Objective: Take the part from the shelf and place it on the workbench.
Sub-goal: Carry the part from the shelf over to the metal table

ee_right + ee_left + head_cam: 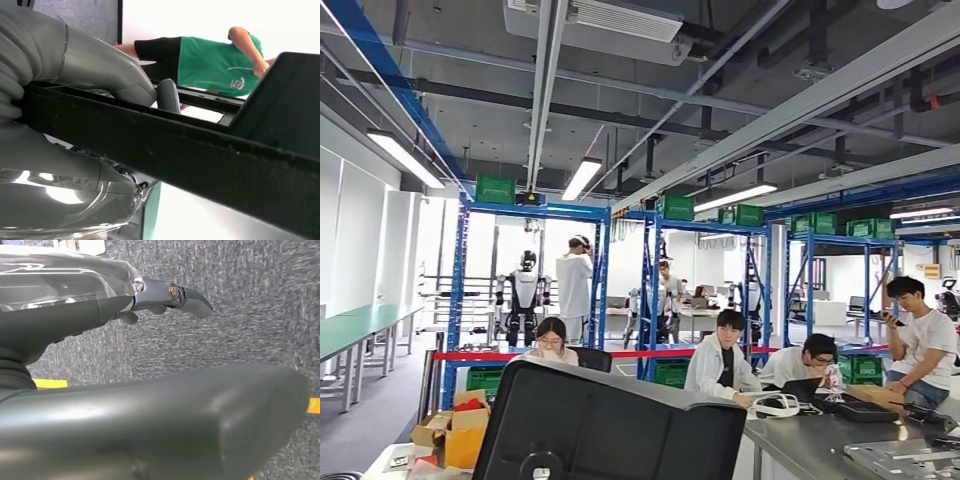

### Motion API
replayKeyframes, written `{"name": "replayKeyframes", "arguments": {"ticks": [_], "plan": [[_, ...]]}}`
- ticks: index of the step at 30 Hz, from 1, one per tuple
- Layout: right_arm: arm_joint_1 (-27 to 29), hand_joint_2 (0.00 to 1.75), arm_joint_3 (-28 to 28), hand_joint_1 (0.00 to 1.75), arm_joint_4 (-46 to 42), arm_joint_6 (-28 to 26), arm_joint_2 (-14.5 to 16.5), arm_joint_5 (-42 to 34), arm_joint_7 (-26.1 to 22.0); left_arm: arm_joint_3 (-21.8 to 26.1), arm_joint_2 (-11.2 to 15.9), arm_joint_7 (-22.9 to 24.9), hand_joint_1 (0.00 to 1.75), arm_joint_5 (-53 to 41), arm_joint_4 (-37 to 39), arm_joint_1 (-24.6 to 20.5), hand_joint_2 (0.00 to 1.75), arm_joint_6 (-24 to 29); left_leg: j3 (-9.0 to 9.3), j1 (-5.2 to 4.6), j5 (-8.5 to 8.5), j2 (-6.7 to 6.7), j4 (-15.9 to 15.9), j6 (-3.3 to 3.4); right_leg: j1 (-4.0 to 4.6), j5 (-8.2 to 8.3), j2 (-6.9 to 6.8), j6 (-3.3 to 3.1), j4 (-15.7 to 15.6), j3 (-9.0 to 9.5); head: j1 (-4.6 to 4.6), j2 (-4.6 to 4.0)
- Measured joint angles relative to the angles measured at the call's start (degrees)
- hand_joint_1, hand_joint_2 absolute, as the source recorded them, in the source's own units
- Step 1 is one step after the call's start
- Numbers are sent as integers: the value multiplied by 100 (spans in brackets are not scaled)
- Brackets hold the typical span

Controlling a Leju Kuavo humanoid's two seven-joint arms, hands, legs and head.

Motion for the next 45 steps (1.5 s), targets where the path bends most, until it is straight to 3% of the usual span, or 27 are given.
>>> {"name": "replayKeyframes", "arguments": {"ticks": [2, 5, 6, 8, 10, 11, 13, 14, 16, 18, 20, 21, 24, 25, 26, 27, 29, 31, 33, 36, 37, 39, 41, 42, 44, 45], "plan": [[-18, 175, -1, 175, 1, 1, 5, -1, -1, 0, -20, -1, 0, 0, 0, 1, 175, -2, 57, 10, 20, 4, -43, -53, 24, -11, 10, -78, -222, 93, -1, 1], [-36, 175, -1, 175, -4, -1, 22, -7, -3, 0, -21, -1, 0, -7, 0, -5, 175, -8, 117, -5, -29, 26, 43, -110, -29, 19, 0, -110, -476, 361, 1, 0], [-49, 175, -1, 175, -5, -1, 31, -9, -6, 0, -17, -2, 0, -11, 0, -14, 175, -10, 40, -6, -130, 29, 224, -123, -51, 17, -7, -106, -534, 441, 1, -1], [-51, 175, 2, 175, 0, -1, 43, -10, -10, 0, 0, -3, 0, -16, 0, -21, 175, -7, -321, 14, -392, 31, 836, -171, -65, -29, -13, -88, -557, 511, 2, -1], [-15, 175, 4, 175, 8, 1, 43, -10, -11, 0, 14, 0, 0, -17, 0, -1, 175, -2, -669, 51, -469, 32, 1257, -240, -85, -102, -5, -50, -548, 571, 2, -1], [-2, 175, 5, 175, 11, 1, 43, -10, -11, 0, 16, 1, 0, -17, 0, 9, 175, -2, -720, 76, -343, 33, 1204, -284, -102, -145, -1, -26, -536, 613, 2, -1], [6, 175, 7, 175, 15, 1, 44, -12, -11, 0, 18, 1, 0, -17, 0, 20, 175, -2, -564, 136, 146, 35, 621, -373, -143, -255, 0, 40, -492, 707, 2, -1], [4, 175, 7, 175, 18, 1, 44, -14, -13, 0, 15, 0, 0, -20, 0, 17, 175, -2, -476, 141, 299, 37, 310, -402, -156, -309, -1, 81, -457, 737, 2, -1], [2, 175, 7, 175, 25, 1, 43, -16, -17, 0, 12, 0, 0, -30, 0, 11, 175, -2, -410, 116, 359, 47, 19, -316, -162, -395, 0, 157, -386, 727, 2, 0], [7, 175, 8, 175, 29, 1, 43, -19, -21, 0, 13, 0, 0, -43, 0, 16, 175, -2, -414, 80, 309, 54, 2, -150, -165, -450, 3, 215, -352, 718, 1, 1], [7, 175, 5, 175, 19, 2, 44, -25, -22, 0, 18, -2, 0, -49, 0, 27, 175, 1, -354, 77, 293, 48, -9, -67, -179, -513, 0, 265, -240, 710, 1, 1], [0, 175, 4, 175, 12, 2, 45, -29, -23, 0, 22, -6, 0, -50, -1, 26, 175, 3, -309, 78, 273, 46, -14, -36, -189, -581, -1, 290, -37, 616, 1, 1], [0, 175, 4, 175, 4, 5, 40, -37, -26, 0, 37, -12, 0, -50, -2, 18, 175, 5, -199, 48, 175, 44, -21, 20, -211, -931, -3, 332, 1068, -56, 0, -1], [11, 175, 5, 175, 5, 9, 37, -37, -26, 0, 40, -12, 0, -50, -2, 17, 175, 5, -160, 32, 138, 41, -21, 26, -210, -981, -2, 322, 1326, -269, 0, -1], [20, 175, 6, 175, 6, 12, 35, -37, -26, 0, 42, -12, 0, -51, -2, 20, 175, 5, -111, 18, 98, 36, -22, 29, -200, -924, -1, 298, 1391, -394, 0, -1], [26, 175, 7, 175, 6, 15, 34, -38, -26, 0, 43, -12, 0, -51, -2, 23, 175, 5, -50, 7, 53, 30, -23, 31, -181, -741, 0, 260, 1236, -408, -1, -1], [22, 175, 6, 175, 7, 17, 34, -41, -26, 0, 37, -11, 0, -52, -2, 21, 175, 5, 75, 3, -35, 17, -39, 22, -106, -194, 1, 152, 513, -202, 0, -1], [2, 175, 4, 175, 10, 22, 35, -45, -26, 0, 16, -12, 0, -52, -1, 11, 175, 5, 145, 18, -85, 10, -91, -12, -36, 56, -3, 40, -58, -13, 1, -1], [-16, 175, 5, 175, 12, 31, 38, -51, -26, 0, 0, -12, 0, -55, -1, 15, 175, 5, 199, 26, -65, 19, -137, -71, -13, 28, -3, -33, -274, 67, 2, -1], [-35, 175, 5, 175, 4, 46, 55, -67, -25, -1, -3, -13, 0, -63, -1, 13, 175, 2, 242, 26, -132, 43, -4, -127, -56, 41, -10, -78, -497, 325, 3, -1], [-44, 175, 5, 175, 3, 52, 66, -71, -26, -1, -1, -13, 0, -64, -1, 3, 175, 2, 132, 25, -230, 46, 224, -135, -69, 33, -15, -83, -543, 405, 3, 0], [-43, 175, 9, 175, 10, 59, 81, -73, -26, 0, 14, -13, 0, -66, -2, -7, 175, 4, -284, 24, -476, 47, 881, -167, -70, -24, -15, -84, -554, 476, 4, -1], [-11, 175, 19, 175, 26, 63, 84, -72, -23, 0, 25, -12, 0, -67, -2, 14, 175, 4, -631, 43, -534, 48, 1253, -208, -78, -100, -2, -61, -541, 536, 4, -1], [0, 175, 23, 175, 34, 65, 84, -72, -22, 0, 25, -12, 0, -67, -2, 23, 175, 4, -671, 58, -392, 49, 1164, -231, -86, -146, 4, -44, -527, 578, 4, -1], [9, 175, 30, 175, 42, 67, 84, -73, -21, 0, 27, -12, 0, -68, -2, 32, 175, 3, -515, 97, 104, 50, 567, -285, -109, -258, 6, 7, -481, 679, 4, -1], [6, 175, 31, 175, 46, 67, 84, -74, -20, 0, 26, -12, 0, -68, -2, 29, 175, 3, -427, 99, 252, 51, 261, -304, -115, -309, 3, 39, -447, 708, 5, -1]]}}
